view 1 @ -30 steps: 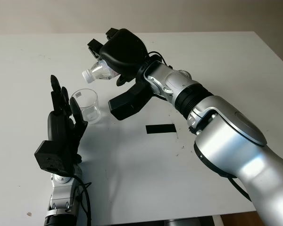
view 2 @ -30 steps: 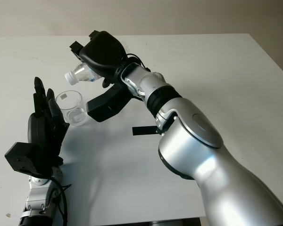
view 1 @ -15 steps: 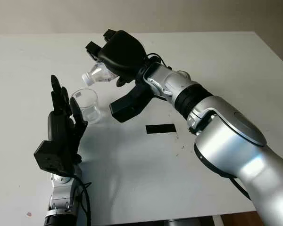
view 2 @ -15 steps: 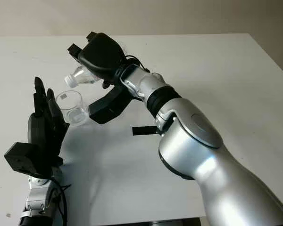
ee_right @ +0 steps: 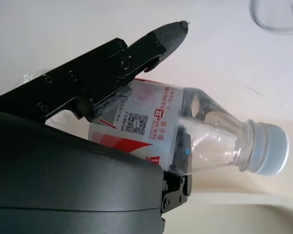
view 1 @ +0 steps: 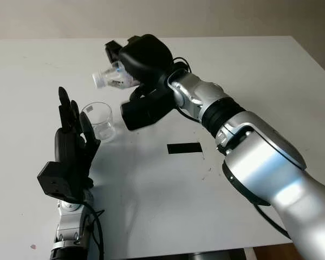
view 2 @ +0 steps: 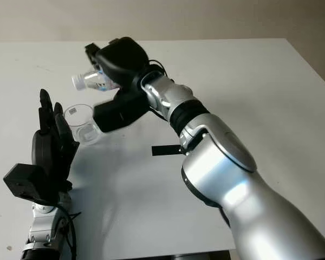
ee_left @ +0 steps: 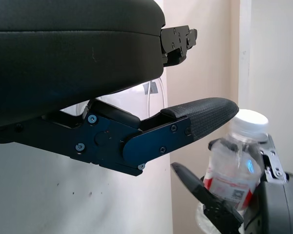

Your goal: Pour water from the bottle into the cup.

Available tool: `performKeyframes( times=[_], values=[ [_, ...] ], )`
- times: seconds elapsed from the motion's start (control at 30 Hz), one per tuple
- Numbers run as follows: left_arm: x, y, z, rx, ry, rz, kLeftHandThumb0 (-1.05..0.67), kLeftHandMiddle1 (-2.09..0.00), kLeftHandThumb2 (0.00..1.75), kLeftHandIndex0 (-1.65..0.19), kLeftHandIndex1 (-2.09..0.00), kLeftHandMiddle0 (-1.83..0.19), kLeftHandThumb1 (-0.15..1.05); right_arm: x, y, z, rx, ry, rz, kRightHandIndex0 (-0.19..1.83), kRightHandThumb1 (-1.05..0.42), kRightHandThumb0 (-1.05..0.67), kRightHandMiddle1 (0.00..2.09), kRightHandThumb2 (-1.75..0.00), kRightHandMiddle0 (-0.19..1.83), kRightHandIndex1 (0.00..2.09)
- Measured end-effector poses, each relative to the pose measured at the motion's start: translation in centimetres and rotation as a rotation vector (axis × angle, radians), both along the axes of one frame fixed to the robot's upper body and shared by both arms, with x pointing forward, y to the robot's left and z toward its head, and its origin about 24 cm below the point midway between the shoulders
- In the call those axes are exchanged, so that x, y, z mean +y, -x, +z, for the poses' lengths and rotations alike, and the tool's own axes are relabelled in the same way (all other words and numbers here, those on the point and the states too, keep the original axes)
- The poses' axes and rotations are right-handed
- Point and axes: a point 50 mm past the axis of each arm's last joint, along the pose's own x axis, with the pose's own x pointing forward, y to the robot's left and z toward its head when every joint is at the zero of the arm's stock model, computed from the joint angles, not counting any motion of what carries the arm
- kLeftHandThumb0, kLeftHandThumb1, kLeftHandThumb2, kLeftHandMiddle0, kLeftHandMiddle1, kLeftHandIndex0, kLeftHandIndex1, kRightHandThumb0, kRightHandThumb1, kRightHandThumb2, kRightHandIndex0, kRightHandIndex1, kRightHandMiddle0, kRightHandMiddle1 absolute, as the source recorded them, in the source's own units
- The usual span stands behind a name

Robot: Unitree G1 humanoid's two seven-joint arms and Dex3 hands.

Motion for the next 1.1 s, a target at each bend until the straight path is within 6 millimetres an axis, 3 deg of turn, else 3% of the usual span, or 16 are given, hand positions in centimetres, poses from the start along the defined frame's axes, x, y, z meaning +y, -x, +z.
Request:
performKeyframes(
  times=[0.03,0.1,0.23,0.5,0.8,1.1],
  values=[
    [0.0,0.0,0.0,0.000,0.000,-0.001,-0.78,-0.16,0.76,0.17,0.00,0.19,1.05,-0.3,-0.1,0.0,0.024,-0.035,-0.003,0.88,-1.03,-0.12,2.09,-0.12,0.47,2.09],
    [0.1,0.1,0.0,-0.002,0.001,-0.002,-0.78,-0.15,0.76,0.18,0.00,0.19,1.05,-1.0,-0.3,-0.1,0.111,-0.148,-0.002,0.83,-1.04,-0.12,2.09,-0.13,0.58,2.09],
    [0.1,0.1,0.0,-0.002,-0.002,-0.009,-0.78,-0.14,0.77,0.19,0.00,0.19,1.05,-3.5,-0.6,-0.8,0.264,-0.351,0.005,0.97,-1.05,-0.14,2.09,-0.16,0.74,2.09],
    [0.4,0.3,-0.2,0.005,-0.006,-0.018,-0.79,-0.14,0.73,0.17,0.00,0.19,1.05,-7.4,-0.3,-4.0,0.459,-0.650,0.015,0.97,-1.05,-0.20,2.09,-0.20,0.79,2.09],
    [0.6,0.6,-0.3,0.014,-0.012,-0.014,-0.79,-0.12,0.73,0.19,0.00,0.19,1.05,-10.7,0.8,-4.6,0.669,-1.108,0.083,1.11,-1.05,-0.17,2.09,-0.28,0.75,2.09],
    [0.7,0.7,-0.4,0.029,-0.003,-0.021,-0.77,-0.15,0.72,0.19,0.00,0.19,1.05,-12.1,2.7,-5.5,0.756,-1.272,0.125,1.16,-1.05,-0.19,2.09,-0.32,0.72,2.09]
  ],
)
